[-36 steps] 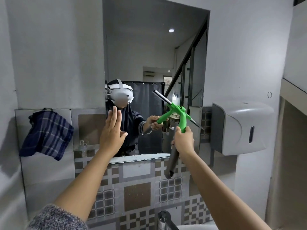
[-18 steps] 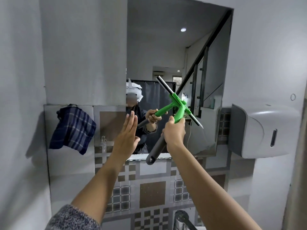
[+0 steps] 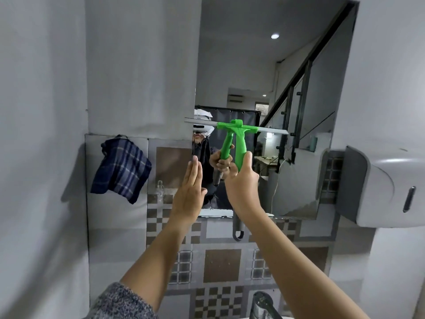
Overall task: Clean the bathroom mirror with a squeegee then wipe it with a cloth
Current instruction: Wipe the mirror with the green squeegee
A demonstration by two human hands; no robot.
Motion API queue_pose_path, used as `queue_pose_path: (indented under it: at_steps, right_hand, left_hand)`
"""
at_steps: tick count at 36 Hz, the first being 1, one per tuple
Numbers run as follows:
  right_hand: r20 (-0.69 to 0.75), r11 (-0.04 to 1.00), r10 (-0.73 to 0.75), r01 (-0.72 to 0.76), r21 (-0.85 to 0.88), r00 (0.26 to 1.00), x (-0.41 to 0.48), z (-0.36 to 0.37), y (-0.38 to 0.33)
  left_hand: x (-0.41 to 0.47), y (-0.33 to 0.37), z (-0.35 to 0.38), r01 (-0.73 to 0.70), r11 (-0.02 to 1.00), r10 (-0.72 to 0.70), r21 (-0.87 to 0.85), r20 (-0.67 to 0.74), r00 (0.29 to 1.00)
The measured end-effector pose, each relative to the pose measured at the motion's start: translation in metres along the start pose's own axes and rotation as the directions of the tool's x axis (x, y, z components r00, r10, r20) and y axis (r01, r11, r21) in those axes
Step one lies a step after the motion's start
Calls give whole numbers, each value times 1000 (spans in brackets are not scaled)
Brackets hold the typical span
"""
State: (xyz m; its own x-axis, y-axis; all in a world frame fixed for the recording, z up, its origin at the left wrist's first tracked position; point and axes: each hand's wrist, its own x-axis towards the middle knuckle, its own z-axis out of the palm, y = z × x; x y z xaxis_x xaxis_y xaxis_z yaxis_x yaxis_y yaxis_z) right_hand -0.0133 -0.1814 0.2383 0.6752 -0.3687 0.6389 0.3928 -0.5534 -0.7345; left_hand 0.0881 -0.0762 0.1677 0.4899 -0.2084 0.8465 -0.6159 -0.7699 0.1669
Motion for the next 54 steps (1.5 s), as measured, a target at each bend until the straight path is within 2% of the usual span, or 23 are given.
queue_pose_path:
  at_steps: [20, 28, 38, 44, 48, 54]
  right_hand:
    - [133, 920, -160, 196, -338, 978, 12, -41, 26]
    - [187, 819, -207, 275, -504, 960, 28, -66, 35]
    - [277, 696, -266, 383, -607, 923, 49, -95, 32]
    - [308, 592, -331, 451, -668, 892, 58, -114, 28]
    - [324, 523, -373, 486, -700, 869, 62, -123, 27]
    - [326, 460, -413, 504, -731, 850, 69, -131, 29]
  left_hand:
    - [-17, 12, 18, 111, 994, -112, -22, -70, 991]
    - [-19, 14, 22, 136, 990, -137, -24, -62, 989]
    - [-17, 18, 17, 163, 986, -161, 42, -41, 986]
    - [-18, 13, 13, 118, 988, -115, 98, -33, 993]
    - [-12, 7, 5, 75, 986, -63, 150, -84, 994]
    - [26, -2, -17, 23, 984, -6, 178, -95, 995]
